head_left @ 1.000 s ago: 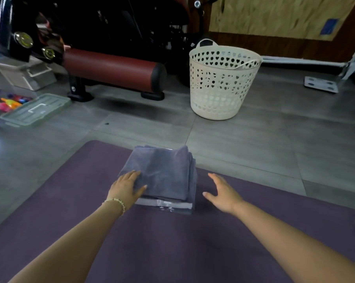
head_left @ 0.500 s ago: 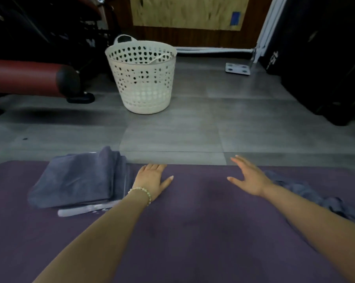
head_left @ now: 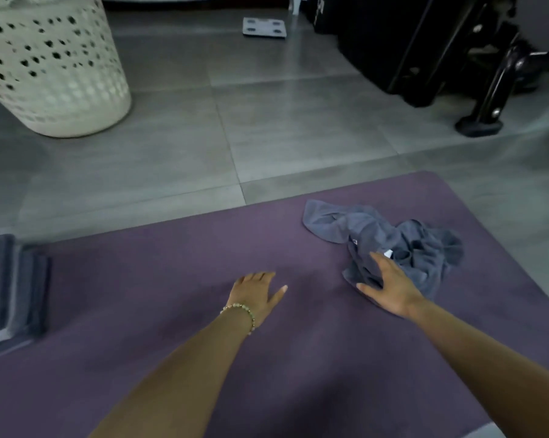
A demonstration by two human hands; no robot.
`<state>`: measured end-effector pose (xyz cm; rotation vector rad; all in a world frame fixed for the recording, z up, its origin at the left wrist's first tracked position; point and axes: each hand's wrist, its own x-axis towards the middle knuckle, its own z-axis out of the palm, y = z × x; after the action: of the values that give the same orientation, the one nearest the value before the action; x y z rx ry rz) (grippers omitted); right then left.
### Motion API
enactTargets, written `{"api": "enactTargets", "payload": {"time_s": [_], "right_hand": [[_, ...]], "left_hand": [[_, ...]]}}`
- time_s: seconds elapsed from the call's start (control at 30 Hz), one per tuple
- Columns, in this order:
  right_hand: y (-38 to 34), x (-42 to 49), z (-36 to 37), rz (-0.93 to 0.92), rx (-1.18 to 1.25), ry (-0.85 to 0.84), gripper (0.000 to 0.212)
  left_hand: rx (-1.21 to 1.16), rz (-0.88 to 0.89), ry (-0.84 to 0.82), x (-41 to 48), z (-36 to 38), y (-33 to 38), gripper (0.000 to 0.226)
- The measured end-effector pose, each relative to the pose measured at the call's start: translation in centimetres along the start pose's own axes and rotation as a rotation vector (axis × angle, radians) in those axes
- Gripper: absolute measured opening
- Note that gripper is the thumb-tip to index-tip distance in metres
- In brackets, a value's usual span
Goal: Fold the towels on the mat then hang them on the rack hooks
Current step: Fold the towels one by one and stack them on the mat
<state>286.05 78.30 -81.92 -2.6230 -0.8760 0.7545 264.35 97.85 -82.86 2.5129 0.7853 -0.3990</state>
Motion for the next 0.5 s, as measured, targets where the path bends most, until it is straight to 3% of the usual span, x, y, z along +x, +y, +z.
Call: {"api": "enactTargets", "payload": {"time_s": [0.17,0.27,0.4,0.5], "right_hand": [[3.9,2.4,1.1,0.071,0.045,0.142,0.085],[4.9,3.7,1.7,0.187,0.146,0.126,0.085],[4.4,4.4,3.2,0.237,0.314,0.136,0.056],[0.3,2.5,4.6,0.101,0.591,0.164,0.031]], "left_hand": [[-0.047,-0.040,-0.142,2.5,4.9,1.2,0.062],[-0.031,-0.078,-0.200,2.8,7.2,0.7,0.061],[-0.075,-0.087,-0.224,3.2,7.8,0.2,0.061],[-0.370,-0.174,-0.219,3.4,6.4,1.1,0.061]]}}
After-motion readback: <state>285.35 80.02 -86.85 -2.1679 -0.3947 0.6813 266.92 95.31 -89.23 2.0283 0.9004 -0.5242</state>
